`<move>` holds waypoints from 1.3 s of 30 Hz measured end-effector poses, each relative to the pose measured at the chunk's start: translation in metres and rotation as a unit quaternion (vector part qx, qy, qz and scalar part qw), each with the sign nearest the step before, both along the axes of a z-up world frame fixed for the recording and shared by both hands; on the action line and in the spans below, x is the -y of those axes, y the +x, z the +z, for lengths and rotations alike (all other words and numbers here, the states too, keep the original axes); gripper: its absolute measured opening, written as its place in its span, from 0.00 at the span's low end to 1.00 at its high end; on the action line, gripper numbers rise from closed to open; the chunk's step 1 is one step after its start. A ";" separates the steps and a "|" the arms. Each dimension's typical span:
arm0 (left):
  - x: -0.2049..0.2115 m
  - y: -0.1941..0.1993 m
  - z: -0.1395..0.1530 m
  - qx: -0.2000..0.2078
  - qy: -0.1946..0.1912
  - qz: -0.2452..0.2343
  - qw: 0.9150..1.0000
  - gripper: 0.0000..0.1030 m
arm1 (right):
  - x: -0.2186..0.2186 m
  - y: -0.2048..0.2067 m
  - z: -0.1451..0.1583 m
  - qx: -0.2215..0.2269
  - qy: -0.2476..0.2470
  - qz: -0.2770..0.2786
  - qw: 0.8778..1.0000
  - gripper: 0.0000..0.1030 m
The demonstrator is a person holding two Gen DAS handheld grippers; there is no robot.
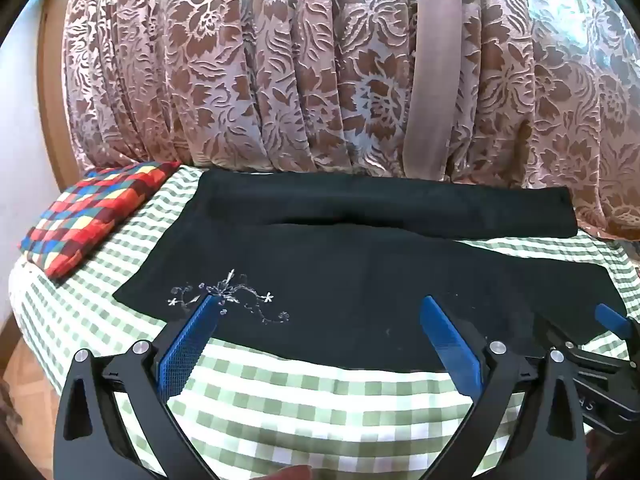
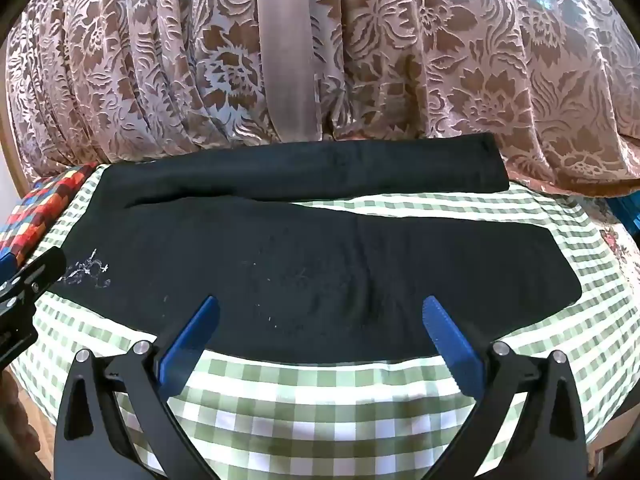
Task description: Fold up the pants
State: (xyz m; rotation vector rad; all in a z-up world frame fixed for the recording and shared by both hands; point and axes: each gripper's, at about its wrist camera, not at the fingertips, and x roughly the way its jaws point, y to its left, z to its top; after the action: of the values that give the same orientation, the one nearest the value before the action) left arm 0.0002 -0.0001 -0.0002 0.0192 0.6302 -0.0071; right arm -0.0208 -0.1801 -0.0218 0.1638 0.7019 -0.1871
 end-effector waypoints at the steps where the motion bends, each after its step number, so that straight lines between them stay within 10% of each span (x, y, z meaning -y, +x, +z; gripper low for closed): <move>1: 0.000 0.001 0.000 -0.004 0.001 -0.001 1.000 0.97 | 0.000 0.001 -0.001 -0.002 0.001 -0.001 1.000 0.98; 39: -0.010 -0.002 -0.008 -0.011 -0.012 0.005 1.000 0.97 | -0.004 -0.008 -0.004 -0.001 -0.002 -0.002 1.000 0.98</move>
State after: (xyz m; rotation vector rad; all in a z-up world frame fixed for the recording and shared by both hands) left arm -0.0020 0.0095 -0.0086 -0.0074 0.6513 -0.0057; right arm -0.0286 -0.1758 -0.0256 0.1613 0.7023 -0.1923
